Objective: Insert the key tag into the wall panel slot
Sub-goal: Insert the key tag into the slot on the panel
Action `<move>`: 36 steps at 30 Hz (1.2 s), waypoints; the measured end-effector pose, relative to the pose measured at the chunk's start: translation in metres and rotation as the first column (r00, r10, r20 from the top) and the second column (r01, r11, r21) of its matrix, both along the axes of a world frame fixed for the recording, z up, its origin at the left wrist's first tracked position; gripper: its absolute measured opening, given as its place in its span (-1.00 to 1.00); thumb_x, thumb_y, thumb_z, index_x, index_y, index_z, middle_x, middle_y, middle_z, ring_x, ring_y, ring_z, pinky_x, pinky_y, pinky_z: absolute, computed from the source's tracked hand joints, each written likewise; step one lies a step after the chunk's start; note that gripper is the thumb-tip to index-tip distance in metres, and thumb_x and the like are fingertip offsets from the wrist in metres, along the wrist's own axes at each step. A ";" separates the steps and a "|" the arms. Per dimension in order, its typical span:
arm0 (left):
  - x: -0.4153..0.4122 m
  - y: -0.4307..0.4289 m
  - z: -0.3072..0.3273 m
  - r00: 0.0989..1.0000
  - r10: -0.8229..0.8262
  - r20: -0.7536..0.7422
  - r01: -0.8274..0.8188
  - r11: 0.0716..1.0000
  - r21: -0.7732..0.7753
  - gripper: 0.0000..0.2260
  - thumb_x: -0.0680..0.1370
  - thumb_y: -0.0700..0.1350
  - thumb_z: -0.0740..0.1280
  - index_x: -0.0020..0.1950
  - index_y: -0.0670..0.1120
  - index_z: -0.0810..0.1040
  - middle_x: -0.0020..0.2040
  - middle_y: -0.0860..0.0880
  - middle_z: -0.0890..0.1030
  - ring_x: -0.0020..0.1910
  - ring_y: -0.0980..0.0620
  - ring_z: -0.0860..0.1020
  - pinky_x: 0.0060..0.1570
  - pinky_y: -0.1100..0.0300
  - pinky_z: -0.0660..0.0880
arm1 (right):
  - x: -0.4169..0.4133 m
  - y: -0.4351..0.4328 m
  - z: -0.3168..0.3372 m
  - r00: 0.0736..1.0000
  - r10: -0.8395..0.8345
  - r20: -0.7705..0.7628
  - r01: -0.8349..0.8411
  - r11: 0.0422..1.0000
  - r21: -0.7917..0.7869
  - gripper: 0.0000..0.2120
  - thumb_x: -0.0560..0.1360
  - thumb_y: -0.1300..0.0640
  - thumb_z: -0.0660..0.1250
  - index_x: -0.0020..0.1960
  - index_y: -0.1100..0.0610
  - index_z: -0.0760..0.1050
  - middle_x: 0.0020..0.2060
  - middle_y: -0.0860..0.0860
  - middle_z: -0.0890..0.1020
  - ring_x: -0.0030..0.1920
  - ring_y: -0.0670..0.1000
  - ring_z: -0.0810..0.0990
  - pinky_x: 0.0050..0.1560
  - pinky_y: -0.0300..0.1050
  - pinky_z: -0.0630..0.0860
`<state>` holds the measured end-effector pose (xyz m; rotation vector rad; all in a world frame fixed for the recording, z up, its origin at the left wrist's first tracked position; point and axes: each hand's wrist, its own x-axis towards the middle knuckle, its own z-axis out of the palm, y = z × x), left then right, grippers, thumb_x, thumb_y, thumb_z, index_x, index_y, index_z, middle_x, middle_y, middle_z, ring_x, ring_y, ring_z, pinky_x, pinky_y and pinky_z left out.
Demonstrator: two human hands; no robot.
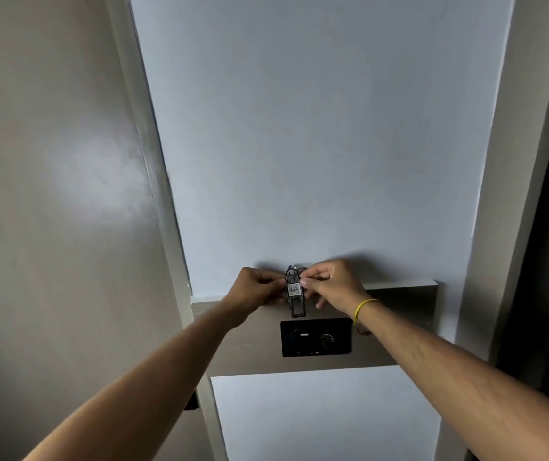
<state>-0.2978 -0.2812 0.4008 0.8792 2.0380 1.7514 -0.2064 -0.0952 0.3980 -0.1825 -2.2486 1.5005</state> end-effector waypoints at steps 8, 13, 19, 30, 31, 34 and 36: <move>-0.025 -0.001 -0.005 0.993 -0.106 0.046 0.107 0.994 -0.021 -0.79 0.62 -0.24 0.42 0.21 -0.28 0.71 0.12 -0.37 0.71 -0.06 -0.03 0.72 0.01 0.18 0.70 | -0.011 0.006 -0.008 1.000 0.013 -0.011 -0.013 1.000 -0.024 -0.92 0.52 0.30 0.48 0.01 0.26 0.69 -0.26 0.10 0.73 -0.36 -0.05 0.67 -0.56 -0.21 0.55; -0.027 0.000 -0.008 0.992 -0.113 0.053 0.114 0.994 -0.003 -0.78 0.62 -0.26 0.41 0.23 -0.30 0.69 0.14 -0.40 0.70 -0.11 0.03 0.73 -0.03 0.22 0.70 | -0.012 0.008 -0.010 1.000 0.005 -0.016 -0.005 0.999 -0.034 -0.90 0.52 0.29 0.48 0.02 0.27 0.70 -0.23 0.12 0.74 -0.34 -0.04 0.69 -0.54 -0.21 0.56; -0.028 0.000 -0.010 0.992 -0.113 0.057 0.112 0.994 0.008 -0.79 0.61 -0.26 0.41 0.21 -0.29 0.70 0.10 -0.37 0.71 -0.16 0.07 0.73 -0.03 0.21 0.70 | -0.012 0.008 -0.009 1.000 0.024 -0.010 -0.025 0.999 -0.036 -0.94 0.52 0.27 0.49 -0.05 0.14 0.69 -0.23 0.11 0.74 -0.33 -0.06 0.70 -0.51 -0.21 0.58; -0.026 -0.001 -0.013 0.989 -0.105 0.105 0.099 0.993 0.060 -0.86 0.60 -0.25 0.43 0.11 -0.19 0.75 -0.10 -0.17 0.77 -0.17 0.07 0.74 -0.03 0.20 0.71 | -0.011 0.006 -0.008 1.000 0.027 -0.002 -0.027 1.000 -0.003 -0.86 0.53 0.25 0.48 -0.11 0.02 0.67 -0.25 0.03 0.74 -0.29 -0.05 0.71 -0.51 -0.22 0.56; -0.026 -0.001 -0.014 0.989 -0.104 0.105 0.097 0.993 0.066 -0.86 0.60 -0.24 0.43 0.10 -0.19 0.76 -0.08 -0.18 0.77 -0.17 0.06 0.73 -0.01 0.20 0.71 | -0.011 0.006 -0.008 1.000 0.026 -0.004 -0.026 1.000 -0.001 -0.86 0.53 0.25 0.48 -0.11 0.02 0.67 -0.24 0.04 0.74 -0.29 -0.05 0.71 -0.50 -0.22 0.56; -0.026 -0.001 -0.014 0.989 -0.105 0.102 0.099 0.993 0.067 -0.84 0.60 -0.24 0.43 0.14 -0.23 0.74 -0.04 -0.22 0.76 -0.14 0.05 0.73 0.03 0.18 0.70 | -0.012 0.005 -0.009 1.000 0.018 -0.009 -0.018 1.000 0.000 -0.85 0.54 0.26 0.46 -0.11 0.02 0.66 -0.23 0.06 0.74 -0.30 -0.06 0.69 -0.51 -0.22 0.57; -0.027 0.000 -0.015 0.989 -0.100 0.104 0.094 0.993 0.065 -0.82 0.61 -0.24 0.43 0.17 -0.26 0.72 -0.04 -0.23 0.75 -0.15 0.04 0.73 0.02 0.19 0.70 | -0.013 0.004 -0.010 1.000 0.016 -0.013 -0.016 1.000 0.000 -0.85 0.54 0.27 0.46 -0.11 0.03 0.66 -0.24 0.06 0.73 -0.30 -0.06 0.68 -0.51 -0.22 0.57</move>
